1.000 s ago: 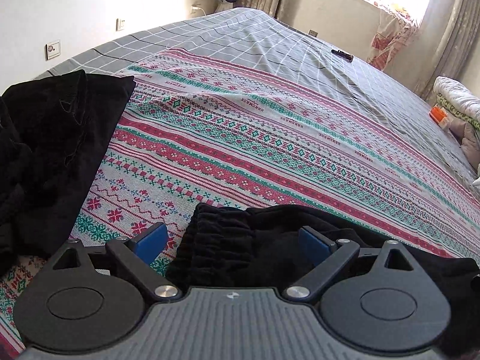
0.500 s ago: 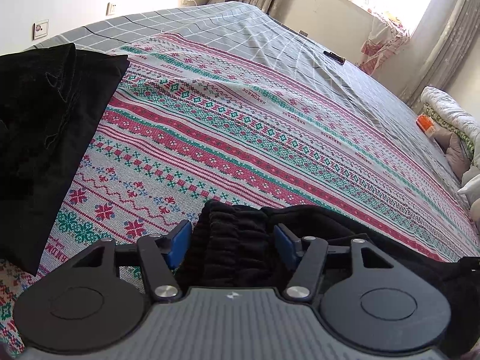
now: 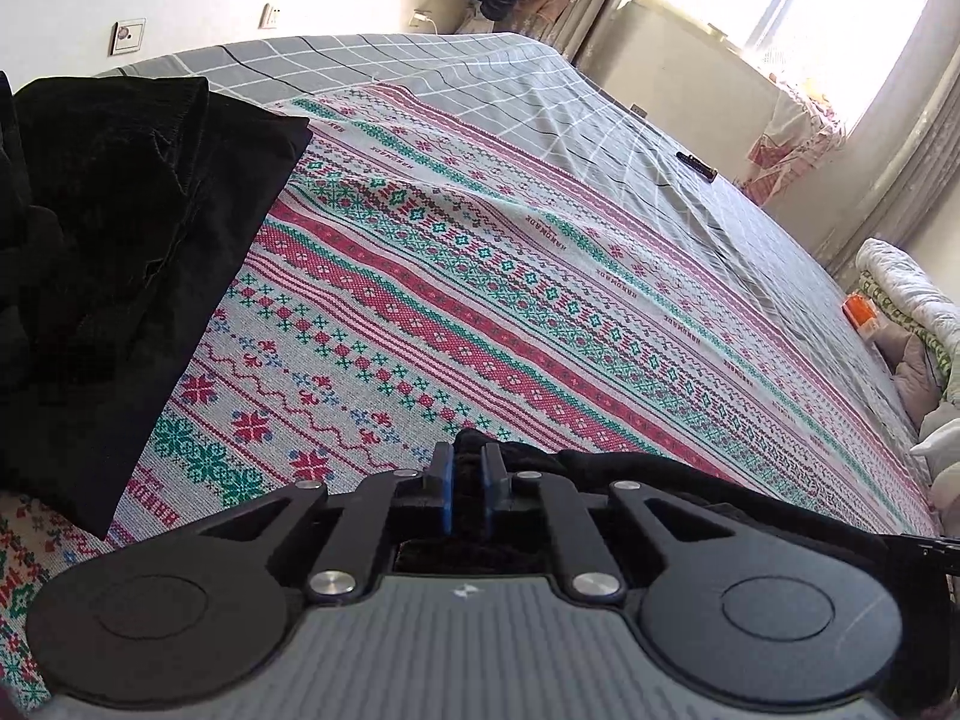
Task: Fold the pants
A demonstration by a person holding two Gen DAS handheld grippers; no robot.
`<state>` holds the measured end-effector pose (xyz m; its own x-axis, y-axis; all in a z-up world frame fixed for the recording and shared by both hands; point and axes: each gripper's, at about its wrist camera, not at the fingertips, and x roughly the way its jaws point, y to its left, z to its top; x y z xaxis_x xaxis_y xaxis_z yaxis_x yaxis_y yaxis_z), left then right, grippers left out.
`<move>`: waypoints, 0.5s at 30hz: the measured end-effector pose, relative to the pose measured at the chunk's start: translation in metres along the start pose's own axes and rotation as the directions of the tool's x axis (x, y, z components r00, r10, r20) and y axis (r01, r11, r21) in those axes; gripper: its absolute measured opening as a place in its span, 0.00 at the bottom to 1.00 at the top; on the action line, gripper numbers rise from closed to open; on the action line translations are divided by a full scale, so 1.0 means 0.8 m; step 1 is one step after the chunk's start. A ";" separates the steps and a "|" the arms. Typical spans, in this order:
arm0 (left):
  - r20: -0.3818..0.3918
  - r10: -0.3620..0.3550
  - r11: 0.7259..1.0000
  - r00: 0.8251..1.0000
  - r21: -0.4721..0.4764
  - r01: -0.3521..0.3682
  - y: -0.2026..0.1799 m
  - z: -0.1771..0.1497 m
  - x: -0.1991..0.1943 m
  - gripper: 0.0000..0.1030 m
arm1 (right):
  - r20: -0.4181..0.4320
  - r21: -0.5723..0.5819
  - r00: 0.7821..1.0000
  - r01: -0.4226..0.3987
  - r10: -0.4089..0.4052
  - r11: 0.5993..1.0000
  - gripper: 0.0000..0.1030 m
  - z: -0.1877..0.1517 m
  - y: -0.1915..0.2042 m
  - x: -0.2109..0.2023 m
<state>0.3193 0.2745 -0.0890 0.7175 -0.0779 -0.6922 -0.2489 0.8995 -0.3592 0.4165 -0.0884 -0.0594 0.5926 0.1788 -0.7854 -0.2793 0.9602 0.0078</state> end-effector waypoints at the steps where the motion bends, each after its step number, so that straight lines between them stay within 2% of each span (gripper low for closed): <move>1: 0.004 -0.001 1.000 1.000 -0.004 0.001 0.000 0.000 -0.001 0.43 | 0.019 -0.009 0.999 0.027 -0.027 1.000 0.06 0.006 0.002 0.000; 4: 0.012 -0.023 0.999 1.000 -0.030 0.023 0.005 0.003 -0.001 0.45 | 0.077 -0.031 0.990 0.118 -0.115 0.993 0.06 0.021 0.013 0.006; 6: 0.010 -0.040 0.999 0.999 -0.020 0.040 0.007 0.004 -0.001 0.50 | 0.091 -0.050 0.983 0.163 -0.158 0.985 0.06 0.027 0.020 0.015; 8: 0.009 -0.035 0.999 0.999 -0.020 0.035 0.009 0.004 0.000 0.68 | 0.079 -0.065 0.980 0.189 -0.184 0.980 0.06 0.028 0.026 0.028; 10: 0.003 -0.011 1.000 1.000 -0.025 0.011 0.011 0.004 0.004 0.79 | 0.062 -0.077 0.979 0.199 -0.194 0.977 0.06 0.024 0.027 0.040; 15: -0.016 -0.060 0.998 0.998 0.024 0.060 0.006 -0.001 0.011 0.84 | 0.036 -0.098 0.981 0.196 -0.193 0.976 0.06 0.009 0.028 0.054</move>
<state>0.3234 0.2778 -0.0973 0.7207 -0.1381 -0.6794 -0.1897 0.9033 -0.3849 0.4410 -0.0579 -0.0888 0.6619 -0.0023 -0.7496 -0.2304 0.9510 -0.2063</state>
